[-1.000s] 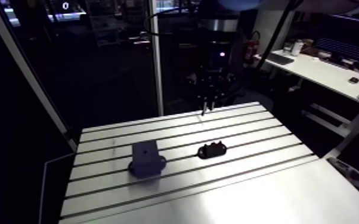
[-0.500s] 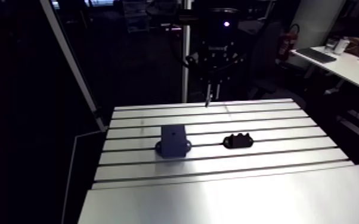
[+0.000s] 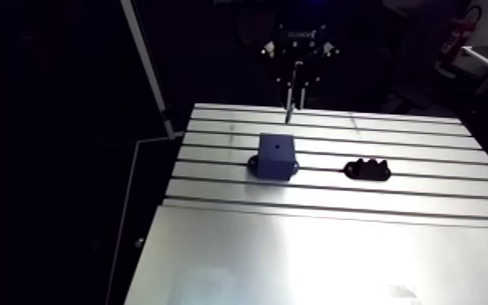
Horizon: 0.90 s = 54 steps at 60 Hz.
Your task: Pick up the M10 bolt and insert it into the hole until fully seated.
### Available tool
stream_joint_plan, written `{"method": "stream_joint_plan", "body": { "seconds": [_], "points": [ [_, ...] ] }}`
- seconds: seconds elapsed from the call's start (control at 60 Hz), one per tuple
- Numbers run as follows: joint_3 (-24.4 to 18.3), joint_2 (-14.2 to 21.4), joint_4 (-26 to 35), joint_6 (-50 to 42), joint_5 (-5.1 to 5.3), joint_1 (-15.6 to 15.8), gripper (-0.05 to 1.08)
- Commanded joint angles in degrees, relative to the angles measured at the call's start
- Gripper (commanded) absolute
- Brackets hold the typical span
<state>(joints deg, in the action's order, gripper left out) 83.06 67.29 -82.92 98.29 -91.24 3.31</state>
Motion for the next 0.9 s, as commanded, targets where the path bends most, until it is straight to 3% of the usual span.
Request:
{"method": "stream_joint_plan", "body": {
  "seconds": [0.017, 0.5, 0.6, 0.9],
  "points": [
    [-1.8, -1.9, 1.3, -0.5, -0.12, 1.7, 1.08],
    [-3.4, -4.8, 2.7, -0.5, -1.16, 1.9, 1.08],
    [-3.3, -5.3, 2.5, -0.6, -1.77, 2.0, 1.08],
    [-2.6, -5.6, 1.4, -2.4, -1.95, 2.0, 1.08]
  ]
}}
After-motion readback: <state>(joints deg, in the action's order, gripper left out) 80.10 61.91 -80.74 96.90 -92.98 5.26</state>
